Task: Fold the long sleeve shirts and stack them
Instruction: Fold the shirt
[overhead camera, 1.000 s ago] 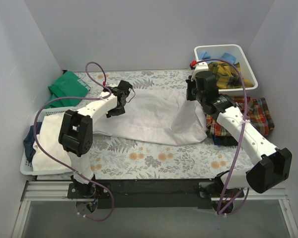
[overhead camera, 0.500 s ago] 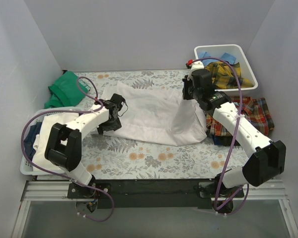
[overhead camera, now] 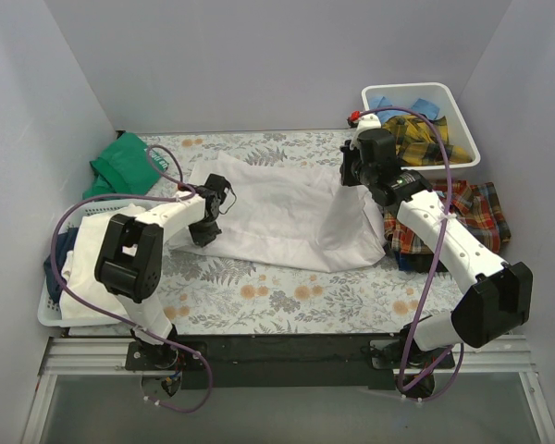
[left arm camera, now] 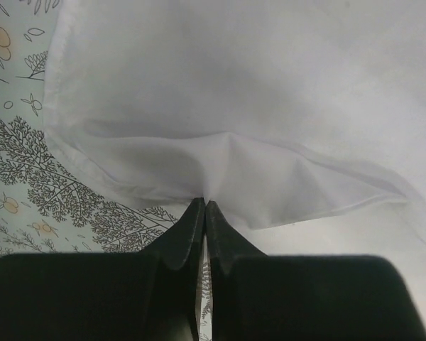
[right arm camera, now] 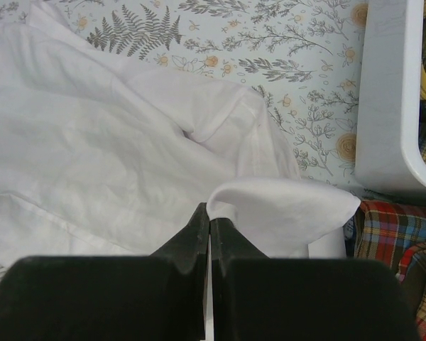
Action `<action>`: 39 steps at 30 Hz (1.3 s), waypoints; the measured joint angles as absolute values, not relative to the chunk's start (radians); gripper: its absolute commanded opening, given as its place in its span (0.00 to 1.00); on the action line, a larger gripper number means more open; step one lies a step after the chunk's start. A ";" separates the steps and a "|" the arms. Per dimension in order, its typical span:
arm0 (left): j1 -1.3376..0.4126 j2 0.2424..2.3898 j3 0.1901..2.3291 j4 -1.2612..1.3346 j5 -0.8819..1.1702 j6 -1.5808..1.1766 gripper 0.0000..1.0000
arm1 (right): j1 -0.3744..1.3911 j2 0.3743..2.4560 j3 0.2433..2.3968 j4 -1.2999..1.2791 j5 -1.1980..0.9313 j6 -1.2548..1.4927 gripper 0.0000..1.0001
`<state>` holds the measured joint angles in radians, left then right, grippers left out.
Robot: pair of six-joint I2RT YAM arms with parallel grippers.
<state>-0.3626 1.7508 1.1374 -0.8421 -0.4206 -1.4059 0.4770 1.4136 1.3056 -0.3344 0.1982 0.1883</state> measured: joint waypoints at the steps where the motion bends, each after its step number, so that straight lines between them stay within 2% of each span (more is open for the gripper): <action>1: -0.360 1.751 1.142 -0.844 -0.423 -1.404 0.00 | 0.477 1.414 1.306 -0.334 0.198 0.188 0.01; 8: -0.326 1.747 1.223 -0.865 -0.459 -1.376 0.00 | 0.471 1.413 1.305 -0.335 0.198 0.192 0.01; 13: -0.305 1.742 1.244 -0.862 -0.474 -1.352 0.19 | 0.471 1.406 1.295 -0.338 0.199 0.195 0.01; 16: -0.282 1.745 1.249 -0.851 -0.477 -1.340 0.21 | 0.471 1.401 1.294 -0.340 0.199 0.195 0.01; 17: -0.274 1.748 1.256 -0.846 -0.479 -1.335 0.25 | 0.471 1.399 1.294 -0.340 0.199 0.195 0.01; 20: -0.242 1.770 1.298 -0.828 -0.484 -1.323 0.26 | 0.471 1.398 1.294 -0.340 0.199 0.195 0.01; 30: -0.183 1.825 1.410 -0.799 -0.506 -1.311 0.46 | 0.470 1.401 1.294 -0.339 0.175 0.191 0.01; 39: -0.160 1.802 1.441 -0.838 -0.477 -1.305 0.47 | 0.484 1.503 1.371 -0.326 -0.015 0.160 0.01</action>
<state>-0.1596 1.8015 1.4410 -0.8375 -0.4767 -1.3052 0.4843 1.5032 1.3708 -0.3256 -0.0147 0.1596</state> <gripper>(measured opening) 0.466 0.023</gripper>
